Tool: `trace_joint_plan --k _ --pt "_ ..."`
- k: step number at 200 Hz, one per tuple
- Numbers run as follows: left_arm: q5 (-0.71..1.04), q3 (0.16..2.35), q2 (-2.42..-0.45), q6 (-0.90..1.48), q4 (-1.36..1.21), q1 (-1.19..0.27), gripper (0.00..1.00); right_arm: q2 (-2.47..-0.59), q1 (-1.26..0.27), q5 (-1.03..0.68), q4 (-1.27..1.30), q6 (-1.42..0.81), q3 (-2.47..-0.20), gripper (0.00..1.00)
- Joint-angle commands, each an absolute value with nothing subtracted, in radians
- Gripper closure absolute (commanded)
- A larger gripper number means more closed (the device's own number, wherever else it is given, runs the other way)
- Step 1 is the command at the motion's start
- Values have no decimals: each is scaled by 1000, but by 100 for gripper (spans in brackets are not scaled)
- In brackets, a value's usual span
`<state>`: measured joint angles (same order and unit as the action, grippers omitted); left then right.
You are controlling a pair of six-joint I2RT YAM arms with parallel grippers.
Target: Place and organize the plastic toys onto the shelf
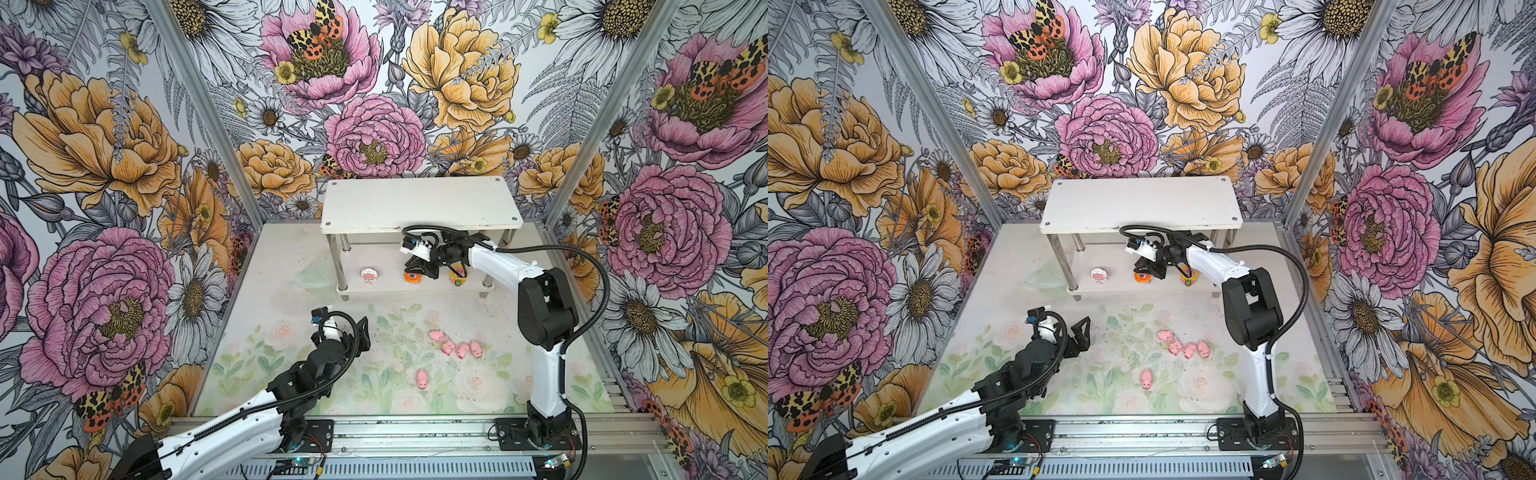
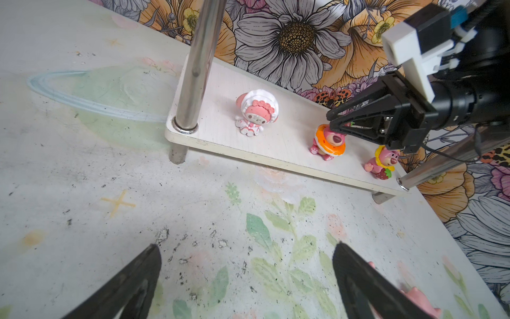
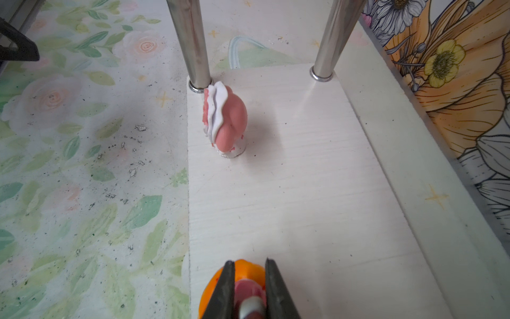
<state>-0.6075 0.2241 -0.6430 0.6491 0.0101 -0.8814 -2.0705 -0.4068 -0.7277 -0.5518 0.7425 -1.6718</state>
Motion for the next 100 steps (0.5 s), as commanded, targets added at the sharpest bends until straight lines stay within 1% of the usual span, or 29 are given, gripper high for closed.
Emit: trace_joint_plan --k 1,28,62,82,100 --pt "-589 216 -623 657 -2 -870 1 -2049 -425 -712 -537 756 -1655 86" --pt "-586 208 -607 658 -1 -862 1 -2037 -447 -664 -512 760 -1637 86" --pt "-572 206 -603 657 1 -852 1 -2041 -453 -653 -491 769 -1615 86" --pt "-568 206 -603 658 1 -848 1 -2046 -452 -642 -491 776 -1605 81" --pt "-565 207 -604 656 2 -846 1 -2045 -451 -641 -484 776 -1601 75"
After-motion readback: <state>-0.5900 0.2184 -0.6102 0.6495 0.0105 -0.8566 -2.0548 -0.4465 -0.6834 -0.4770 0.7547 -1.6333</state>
